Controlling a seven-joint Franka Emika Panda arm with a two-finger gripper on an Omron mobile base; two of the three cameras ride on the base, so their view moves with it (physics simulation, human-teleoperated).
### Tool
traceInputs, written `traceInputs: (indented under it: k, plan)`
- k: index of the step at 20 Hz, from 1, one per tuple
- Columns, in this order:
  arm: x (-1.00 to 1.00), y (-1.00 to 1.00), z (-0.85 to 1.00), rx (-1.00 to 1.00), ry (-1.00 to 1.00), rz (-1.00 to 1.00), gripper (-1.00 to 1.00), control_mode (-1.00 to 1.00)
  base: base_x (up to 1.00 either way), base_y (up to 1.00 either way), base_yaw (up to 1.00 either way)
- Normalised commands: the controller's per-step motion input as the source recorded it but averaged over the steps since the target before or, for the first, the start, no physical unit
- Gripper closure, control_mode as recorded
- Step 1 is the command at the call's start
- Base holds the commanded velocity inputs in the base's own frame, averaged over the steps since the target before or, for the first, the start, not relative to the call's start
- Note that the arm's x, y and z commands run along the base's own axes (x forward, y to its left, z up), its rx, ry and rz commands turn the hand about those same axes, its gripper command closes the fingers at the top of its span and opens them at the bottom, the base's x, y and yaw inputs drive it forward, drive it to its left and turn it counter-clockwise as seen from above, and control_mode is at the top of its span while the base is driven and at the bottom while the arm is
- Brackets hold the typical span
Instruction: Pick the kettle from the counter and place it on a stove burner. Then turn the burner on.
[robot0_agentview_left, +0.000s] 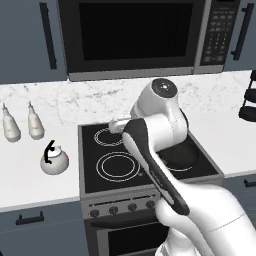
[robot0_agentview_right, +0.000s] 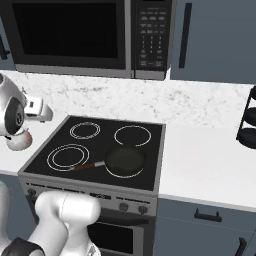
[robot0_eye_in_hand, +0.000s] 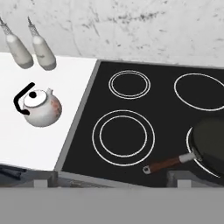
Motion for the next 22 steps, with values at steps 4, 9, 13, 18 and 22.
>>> traceInputs:
  k: [4,9,13,18,22]
  plan:
    - [-0.54,1.00,0.00,0.02,-0.26,0.00,-1.00,-1.00,0.00,0.00,0.00]
    - [-0.23,1.00,0.00,0.03,-0.19,0.00,-1.00,-1.00,0.00,0.00,0.00]
    - [0.00,1.00,0.00,0.04,-0.03,0.00,-1.00,-1.00,0.00,0.00,0.00]
    - [0.31,1.00,0.00,0.05,0.03,0.00,-1.00,-1.00,0.00,0.00,0.00]
    - [0.79,0.54,0.00,0.03,0.36,0.00,-1.00,-1.00,0.00,0.00,0.00]
